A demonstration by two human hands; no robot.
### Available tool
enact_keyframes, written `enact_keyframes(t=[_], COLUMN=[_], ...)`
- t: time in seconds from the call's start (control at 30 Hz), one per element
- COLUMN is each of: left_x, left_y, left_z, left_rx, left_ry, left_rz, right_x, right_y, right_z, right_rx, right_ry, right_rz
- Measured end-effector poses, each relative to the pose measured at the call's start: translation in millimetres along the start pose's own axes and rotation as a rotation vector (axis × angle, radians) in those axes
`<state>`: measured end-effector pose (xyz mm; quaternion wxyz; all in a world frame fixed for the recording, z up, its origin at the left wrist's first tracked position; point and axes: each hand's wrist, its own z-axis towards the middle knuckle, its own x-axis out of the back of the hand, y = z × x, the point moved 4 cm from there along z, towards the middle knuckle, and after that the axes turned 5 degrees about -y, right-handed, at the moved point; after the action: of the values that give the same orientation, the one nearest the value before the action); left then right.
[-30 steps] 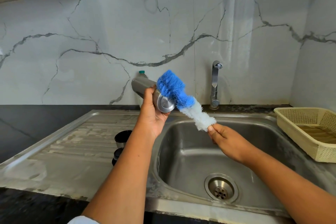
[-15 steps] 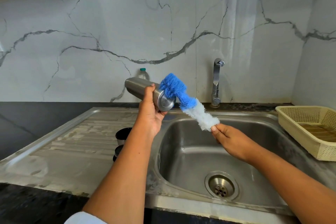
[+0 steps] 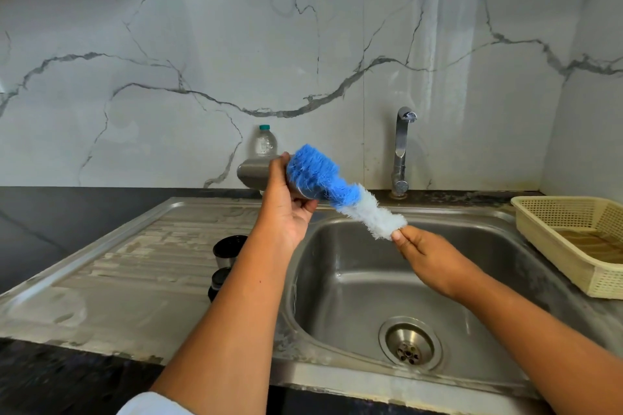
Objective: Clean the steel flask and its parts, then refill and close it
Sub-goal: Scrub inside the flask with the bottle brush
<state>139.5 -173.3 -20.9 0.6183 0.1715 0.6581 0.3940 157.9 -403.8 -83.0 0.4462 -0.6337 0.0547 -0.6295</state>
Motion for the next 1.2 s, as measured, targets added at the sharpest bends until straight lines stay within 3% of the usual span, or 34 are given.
enact_keyframes(t=[0.43, 1.2], left_x=[-3.3, -2.0], left_y=[12.6, 4.8], left_z=[-5.4, -3.9], left_rx=[0.06, 0.031], left_ry=[-0.062, -0.158], left_rz=[-0.269, -0.112], right_x=[11.3, 0.9], right_y=[14.4, 1.4], right_z=[-2.5, 1.4], right_rx=[-0.026, -0.017], right_ry=[0.058, 0.036], right_rz=[-0.073, 0.106])
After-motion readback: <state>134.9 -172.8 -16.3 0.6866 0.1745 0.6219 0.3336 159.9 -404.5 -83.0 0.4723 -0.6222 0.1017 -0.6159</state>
